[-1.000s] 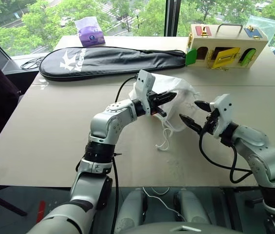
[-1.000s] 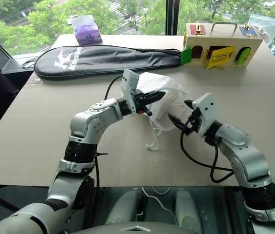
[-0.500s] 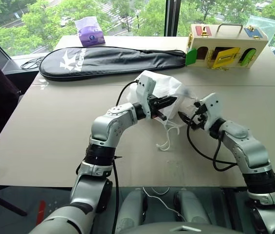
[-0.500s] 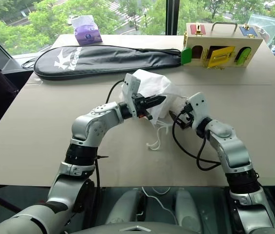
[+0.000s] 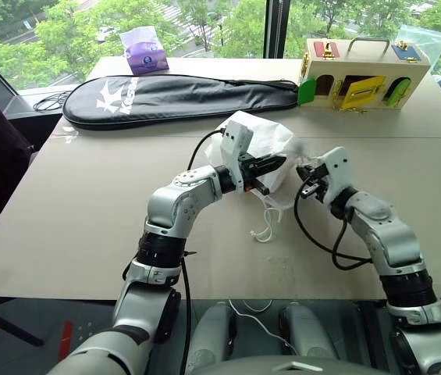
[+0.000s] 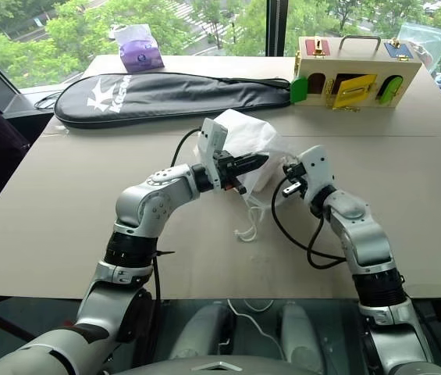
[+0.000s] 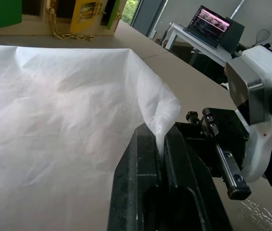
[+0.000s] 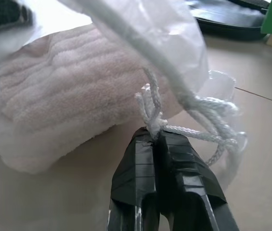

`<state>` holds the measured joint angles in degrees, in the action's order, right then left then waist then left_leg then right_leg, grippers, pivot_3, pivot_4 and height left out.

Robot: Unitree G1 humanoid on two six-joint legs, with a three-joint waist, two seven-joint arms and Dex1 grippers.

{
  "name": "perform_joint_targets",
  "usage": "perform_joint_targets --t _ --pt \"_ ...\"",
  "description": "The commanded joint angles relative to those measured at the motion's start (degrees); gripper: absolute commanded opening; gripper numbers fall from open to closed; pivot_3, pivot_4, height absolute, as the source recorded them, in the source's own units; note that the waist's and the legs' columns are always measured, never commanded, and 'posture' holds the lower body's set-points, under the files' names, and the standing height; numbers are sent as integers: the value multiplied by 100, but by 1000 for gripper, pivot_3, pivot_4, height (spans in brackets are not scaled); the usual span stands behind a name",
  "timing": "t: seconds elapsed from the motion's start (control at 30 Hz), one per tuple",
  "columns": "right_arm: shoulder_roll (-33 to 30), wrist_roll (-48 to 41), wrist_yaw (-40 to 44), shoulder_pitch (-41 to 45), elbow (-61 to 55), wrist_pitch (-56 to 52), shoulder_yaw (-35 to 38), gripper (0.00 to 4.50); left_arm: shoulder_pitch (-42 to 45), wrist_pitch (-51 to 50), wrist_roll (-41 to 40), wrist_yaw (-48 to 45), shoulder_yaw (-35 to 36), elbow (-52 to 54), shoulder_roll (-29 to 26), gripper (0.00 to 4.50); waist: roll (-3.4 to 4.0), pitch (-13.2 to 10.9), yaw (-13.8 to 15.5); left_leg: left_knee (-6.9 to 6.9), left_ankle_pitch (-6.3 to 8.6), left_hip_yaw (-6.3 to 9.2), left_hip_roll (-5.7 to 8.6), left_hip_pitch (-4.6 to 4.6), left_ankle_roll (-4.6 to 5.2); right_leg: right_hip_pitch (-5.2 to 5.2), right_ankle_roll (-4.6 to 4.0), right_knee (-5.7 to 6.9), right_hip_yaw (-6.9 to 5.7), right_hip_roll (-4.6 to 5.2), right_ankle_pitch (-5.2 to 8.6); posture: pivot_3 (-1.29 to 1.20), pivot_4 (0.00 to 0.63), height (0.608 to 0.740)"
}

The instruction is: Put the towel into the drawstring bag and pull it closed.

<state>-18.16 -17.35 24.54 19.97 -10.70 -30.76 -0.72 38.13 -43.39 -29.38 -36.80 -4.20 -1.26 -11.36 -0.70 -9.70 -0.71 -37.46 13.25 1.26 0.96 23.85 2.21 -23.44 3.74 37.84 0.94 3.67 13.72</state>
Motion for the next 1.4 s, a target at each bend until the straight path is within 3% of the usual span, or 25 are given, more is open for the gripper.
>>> perform_joint_targets --t 0.03,0.23,0.37,0.47,0.53,0.57,0.6,0.73,0.93,1.2,1.4 --pt "-43 -1024 537 -282 -872 -259 487 44 150 143 29 -67 49 29 -33 0 0 0 1 0 0 -1 0 0 0 0 0 0 0 0 0 0 150 740" --pt "-2 -2826 464 -554 -1319 -786 1737 44 197 255 108 -106 29 -128 -65 0 0 0 5 -1 1 2 1 0 1 2 0 0 -1 2 0 0 150 740" --pt "503 -3848 -586 -219 -825 -654 2727 44 285 547 283 -191 -74 -352 -26 0 0 0 0 -1 1 2 0 -4 1 3 0 6 -1 1 0 0 150 740" --pt "685 -4047 -1034 -190 -676 -635 2897 44 472 1086 528 -269 -143 -706 48 0 0 0 4 -1 0 1 0 -4 1 2 -1 8 -1 0 0 0 150 740" --pt "712 -4013 -1132 -273 -704 -658 2801 0 606 1424 681 -316 -155 -938 104 1055 0 0 2 0 0 -2 1 -1 1 1 -1 5 1 1 0 0 150 740" --pt "736 -4012 -1206 -307 -729 -672 2752 0 675 1584 757 -262 -127 -1050 147 1185 0 0 3 0 0 -3 1 -2 1 1 0 4 1 1 0 0 150 740" --pt "752 -4015 -1270 -329 -752 -675 2714 0 727 1715 814 -176 -76 -1135 195 1785 0 0 3 1 0 -4 1 -1 1 1 0 2 2 1 0 0 150 740" --pt "801 -4061 -1447 -404 -847 -638 2613 0 670 1591 398 -321 295 -849 217 3311 1 0 -16 1 1 -7 0 0 1 0 0 1 5 1 0 0 150 740" --pt "828 -4087 -1578 -490 -898 -582 2488 0 95 490 -598 -815 656 219 -361 3311 2 1 -35 3 1 -6 -7 -2 1 -2 -1 3 4 -3 0 0 150 740" --pt "815 -4089 -1627 -441 -811 -523 2379 0 -1042 530 257 -1410 -413 882 -1668 3311 4 2 -15 3 0 -9 -6 -5 2 -1 -1 5 8 -3 0 0 150 740" --pt "794 -4114 -1639 -439 -815 -533 2370 0 -1467 1166 862 -1322 -930 760 -1615 3311 5 1 0 3 1 -8 -6 -4 1 -1 -2 3 7 0 1 0 150 740"
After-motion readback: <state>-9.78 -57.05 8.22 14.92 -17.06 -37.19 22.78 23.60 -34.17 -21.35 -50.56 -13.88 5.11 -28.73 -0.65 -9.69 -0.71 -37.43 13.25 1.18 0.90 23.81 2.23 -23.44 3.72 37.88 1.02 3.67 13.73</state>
